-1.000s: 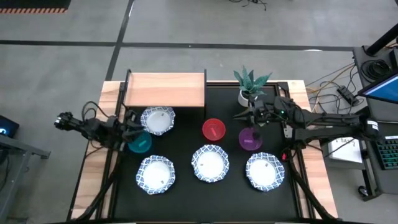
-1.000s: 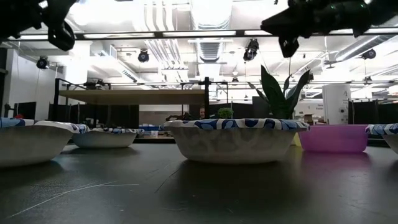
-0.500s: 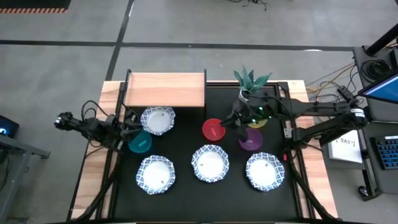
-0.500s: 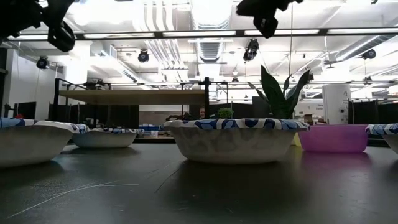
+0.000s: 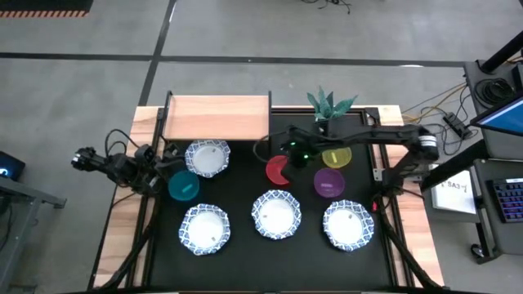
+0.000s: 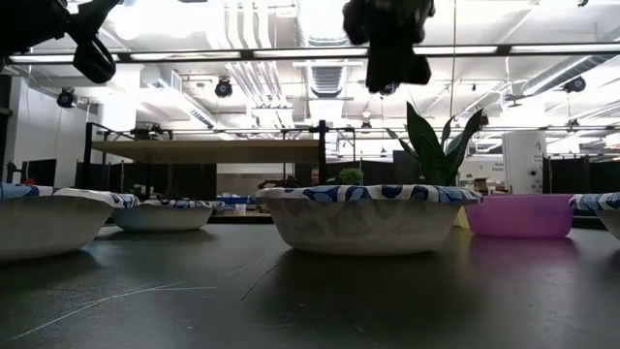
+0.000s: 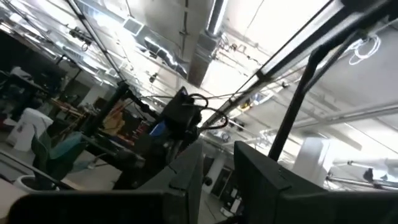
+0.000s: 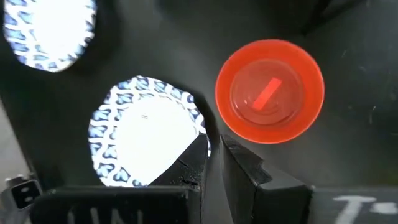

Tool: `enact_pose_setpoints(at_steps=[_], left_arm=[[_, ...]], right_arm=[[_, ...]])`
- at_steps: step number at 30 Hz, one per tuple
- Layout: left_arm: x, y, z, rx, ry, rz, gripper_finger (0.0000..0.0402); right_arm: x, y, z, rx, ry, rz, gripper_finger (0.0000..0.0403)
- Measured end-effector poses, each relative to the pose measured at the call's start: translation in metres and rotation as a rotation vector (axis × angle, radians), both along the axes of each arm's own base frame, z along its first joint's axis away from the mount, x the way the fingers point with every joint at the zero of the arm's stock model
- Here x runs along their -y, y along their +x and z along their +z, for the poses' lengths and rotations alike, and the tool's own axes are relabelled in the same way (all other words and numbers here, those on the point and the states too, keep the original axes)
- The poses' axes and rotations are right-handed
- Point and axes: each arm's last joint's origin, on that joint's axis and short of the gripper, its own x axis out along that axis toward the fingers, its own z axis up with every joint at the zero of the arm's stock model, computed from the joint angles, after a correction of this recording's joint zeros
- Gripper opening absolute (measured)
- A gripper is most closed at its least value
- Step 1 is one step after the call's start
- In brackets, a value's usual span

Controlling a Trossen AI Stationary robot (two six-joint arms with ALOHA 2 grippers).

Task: Place and stack bowls onto a shelf
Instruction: Put the orange bowl on the shelf

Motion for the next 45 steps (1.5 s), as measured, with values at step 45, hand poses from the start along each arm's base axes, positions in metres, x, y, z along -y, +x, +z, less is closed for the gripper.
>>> enact_pose_setpoints(at_steps=[45], left_arm=[[0.003,-0.003,0.004,0.07,0.017,-0.135,0.0075]], right_arm=[[-0.034,0.066,-0.081,-0.061,-0.253,-0.127,0.0072]])
